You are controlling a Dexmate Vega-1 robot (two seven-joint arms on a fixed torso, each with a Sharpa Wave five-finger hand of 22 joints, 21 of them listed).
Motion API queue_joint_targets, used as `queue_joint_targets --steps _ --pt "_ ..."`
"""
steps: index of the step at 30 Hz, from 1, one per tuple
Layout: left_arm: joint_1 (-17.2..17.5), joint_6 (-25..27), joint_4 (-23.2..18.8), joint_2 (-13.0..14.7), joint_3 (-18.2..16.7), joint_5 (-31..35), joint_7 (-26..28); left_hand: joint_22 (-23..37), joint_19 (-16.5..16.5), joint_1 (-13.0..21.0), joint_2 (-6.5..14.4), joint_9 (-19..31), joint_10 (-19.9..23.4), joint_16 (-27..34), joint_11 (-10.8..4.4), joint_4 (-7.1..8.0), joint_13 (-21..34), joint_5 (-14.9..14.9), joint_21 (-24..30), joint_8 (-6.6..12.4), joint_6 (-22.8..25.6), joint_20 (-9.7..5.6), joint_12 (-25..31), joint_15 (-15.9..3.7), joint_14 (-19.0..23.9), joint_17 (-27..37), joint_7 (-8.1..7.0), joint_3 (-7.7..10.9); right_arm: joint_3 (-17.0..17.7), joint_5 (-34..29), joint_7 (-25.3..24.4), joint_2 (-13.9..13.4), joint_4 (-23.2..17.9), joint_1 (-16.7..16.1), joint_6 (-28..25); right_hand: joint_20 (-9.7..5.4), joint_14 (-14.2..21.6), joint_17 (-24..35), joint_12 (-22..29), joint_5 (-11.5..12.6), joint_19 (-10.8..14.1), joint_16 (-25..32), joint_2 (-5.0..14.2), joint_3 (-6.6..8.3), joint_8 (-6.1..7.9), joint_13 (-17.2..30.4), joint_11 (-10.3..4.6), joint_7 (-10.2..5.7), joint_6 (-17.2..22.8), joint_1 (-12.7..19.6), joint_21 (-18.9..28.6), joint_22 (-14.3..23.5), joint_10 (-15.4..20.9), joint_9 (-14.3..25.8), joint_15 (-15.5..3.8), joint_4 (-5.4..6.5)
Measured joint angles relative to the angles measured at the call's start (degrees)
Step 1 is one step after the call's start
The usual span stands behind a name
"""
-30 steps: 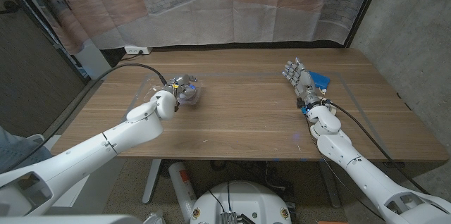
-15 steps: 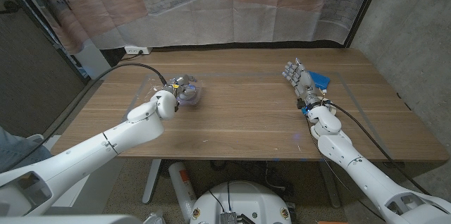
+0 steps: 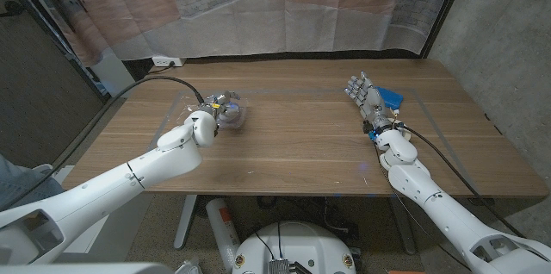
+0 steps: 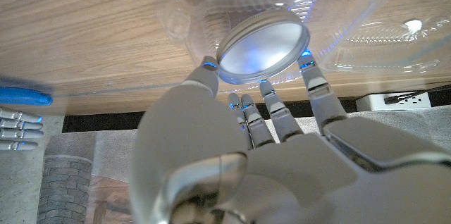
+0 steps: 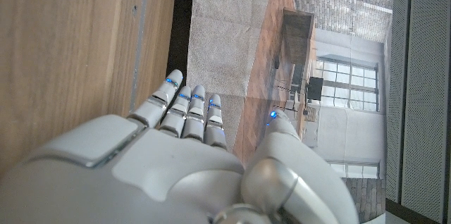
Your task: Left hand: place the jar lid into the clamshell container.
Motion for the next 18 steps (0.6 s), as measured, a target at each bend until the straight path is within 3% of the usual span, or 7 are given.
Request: queue_joint_targets --steps 18 --pt "0.28 0.89 -0.68 0.15 0.13 0.22 0.1 0.03 -3.27 -2.56 -0.45 0.01 -3.23 -0.02 0.9 0.56 0.0 0.0 -1.27 -0.73 -2.35 1.43 0.0 0.0 -4.01 -0.56 0.32 -1.0 -0.03 0.16 0.36 0.03 0.39 0.18 -0.17 0.0 0.0 0.0 0.0 0.0 -0.01 0.0 0.0 0.0 0.0 0.0 0.0 0.0 0.0 0.0 -0.22 0.3 0.0 0.0 0.0 0.0"
